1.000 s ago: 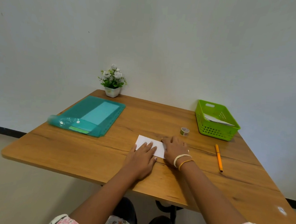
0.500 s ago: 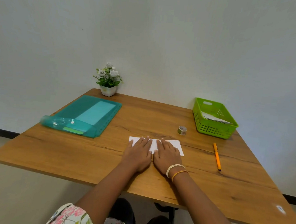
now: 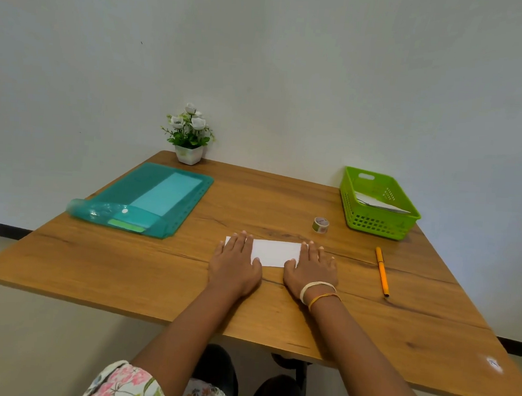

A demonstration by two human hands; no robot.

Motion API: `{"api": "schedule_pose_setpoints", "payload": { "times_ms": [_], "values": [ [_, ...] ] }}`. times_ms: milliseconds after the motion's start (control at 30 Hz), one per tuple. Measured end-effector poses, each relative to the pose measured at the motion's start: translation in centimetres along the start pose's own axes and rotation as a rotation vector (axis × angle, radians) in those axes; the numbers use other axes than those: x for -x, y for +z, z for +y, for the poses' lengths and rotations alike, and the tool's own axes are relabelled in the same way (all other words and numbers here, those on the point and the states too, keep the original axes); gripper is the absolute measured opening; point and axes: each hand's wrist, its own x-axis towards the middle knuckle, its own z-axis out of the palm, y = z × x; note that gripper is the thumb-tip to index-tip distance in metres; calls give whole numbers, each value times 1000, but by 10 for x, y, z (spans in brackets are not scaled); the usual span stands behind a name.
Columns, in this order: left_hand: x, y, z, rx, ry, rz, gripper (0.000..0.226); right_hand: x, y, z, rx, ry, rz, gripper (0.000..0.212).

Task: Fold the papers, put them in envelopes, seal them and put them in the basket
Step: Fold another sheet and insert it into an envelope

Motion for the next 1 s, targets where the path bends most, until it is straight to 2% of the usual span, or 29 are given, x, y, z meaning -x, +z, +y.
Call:
{"api": "schedule_pose_setpoints", "payload": {
  "times_ms": [33, 100, 200, 467, 667, 767, 867, 1000],
  "values": [
    [0, -1, -1, -9, 9, -6, 62, 1, -1, -8, 16, -12, 19, 66],
    [-1, -2, -3, -20, 38, -13, 60, 7, -2, -24, -9, -169, 63, 64],
    [-4, -2, -10, -14, 74, -25, 59, 14, 1, -39, -79, -394, 17, 59],
    [-2, -6, -22, 10, 1, -4, 58, -6, -2, 19, -34, -179, -15, 59],
    [-2, -4, -22, 10, -42, -5, 59, -5, 1, 6, 8, -102, 6, 62],
    [-3, -3, -21, -7, -45, 1, 59, 8, 5, -15, -14, -229, 73, 62],
    [-3, -4, -21, -11, -40, 2, 59, 14, 7, -30, -50, -365, 33, 59],
    [-2, -3, -23, 3, -68, 11, 62, 8, 4, -13, -64, -276, 21, 60]
  ]
}}
